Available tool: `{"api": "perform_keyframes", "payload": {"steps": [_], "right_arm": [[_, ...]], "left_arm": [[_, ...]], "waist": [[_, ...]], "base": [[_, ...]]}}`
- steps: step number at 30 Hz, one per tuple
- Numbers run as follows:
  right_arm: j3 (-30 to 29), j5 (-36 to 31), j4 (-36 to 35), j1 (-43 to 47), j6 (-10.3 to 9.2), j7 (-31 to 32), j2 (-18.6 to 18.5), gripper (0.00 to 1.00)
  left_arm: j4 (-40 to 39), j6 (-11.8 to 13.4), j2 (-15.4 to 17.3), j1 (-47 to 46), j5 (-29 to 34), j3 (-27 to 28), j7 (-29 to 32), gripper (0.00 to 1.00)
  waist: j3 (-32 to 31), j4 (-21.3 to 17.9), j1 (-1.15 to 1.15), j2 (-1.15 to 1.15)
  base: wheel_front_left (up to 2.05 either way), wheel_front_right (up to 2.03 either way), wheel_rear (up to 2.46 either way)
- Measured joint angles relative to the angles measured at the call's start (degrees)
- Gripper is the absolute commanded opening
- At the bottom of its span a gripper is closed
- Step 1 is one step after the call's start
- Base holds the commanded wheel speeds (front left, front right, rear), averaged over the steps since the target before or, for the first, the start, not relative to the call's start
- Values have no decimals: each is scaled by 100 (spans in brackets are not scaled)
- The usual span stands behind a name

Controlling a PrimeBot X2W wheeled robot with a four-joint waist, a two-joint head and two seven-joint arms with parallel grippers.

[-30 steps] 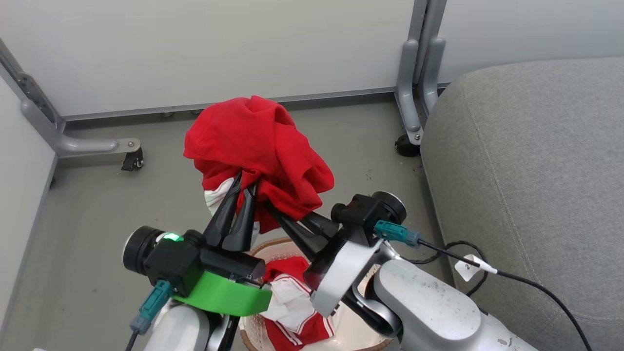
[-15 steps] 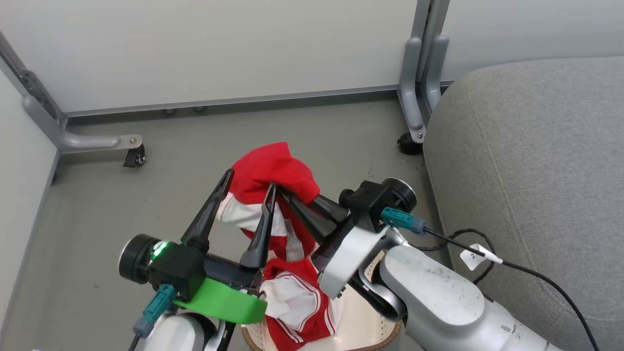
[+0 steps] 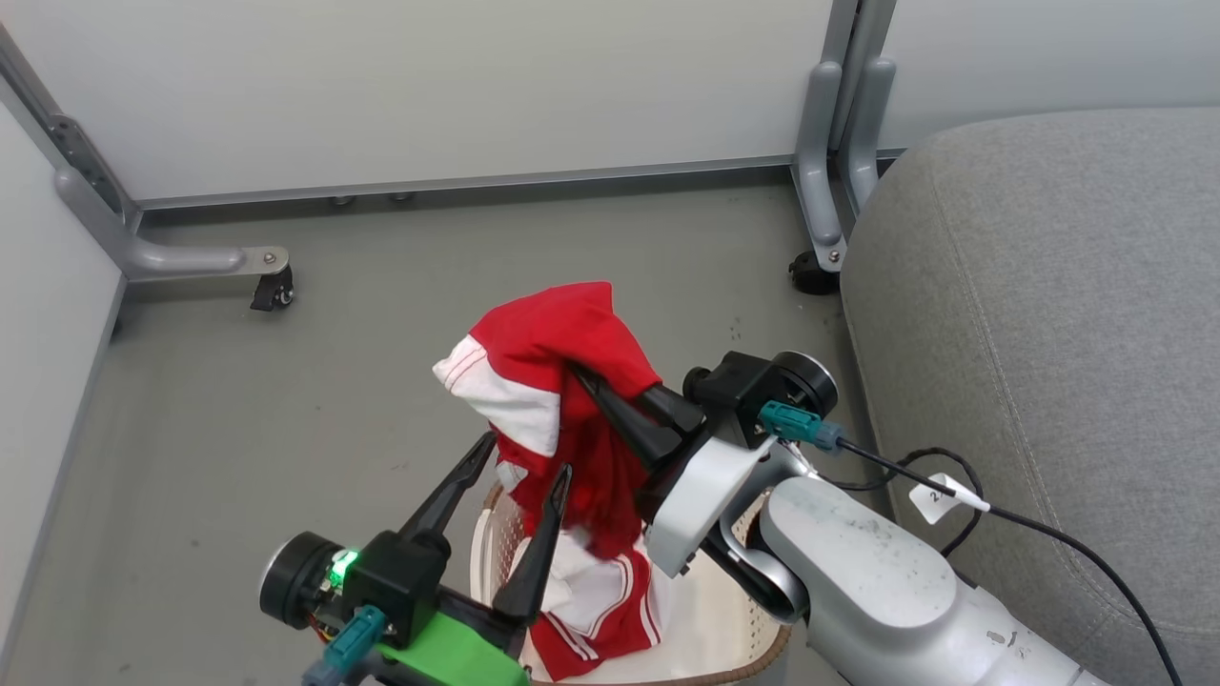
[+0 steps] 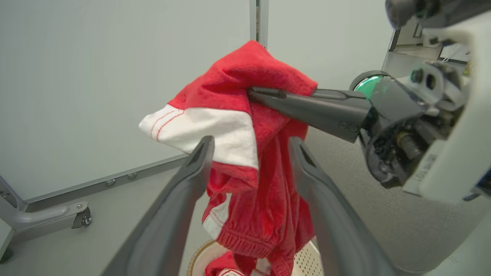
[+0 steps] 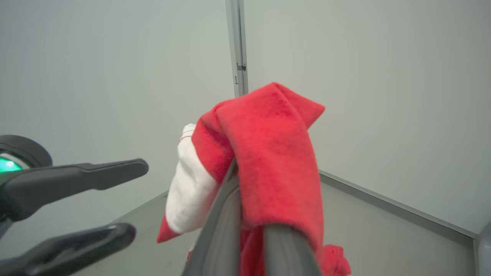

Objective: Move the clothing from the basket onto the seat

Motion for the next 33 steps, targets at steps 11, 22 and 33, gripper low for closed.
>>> {"api": "perform_keyframes", "payload": {"steps": [11, 22, 33], "right_arm": [[-154, 2, 120, 7, 0, -5, -45, 0], [-571, -112, 11, 51, 0, -7, -108, 0], [-1128, -219, -56, 254, 0, -5, -140, 0]], "left_arm": [[199, -25, 19, 77, -7, -194, 55, 100], [334, -53, 45, -65, 19, -310, 10, 100], [391, -51, 124, -338, 111, -393, -21, 100]], "waist": [[129, -71, 0, 0], [324, -586, 0, 0], [503, -1544, 0, 0]], "base": [[0, 0, 0], [0, 0, 0], [0, 0, 0]]}}
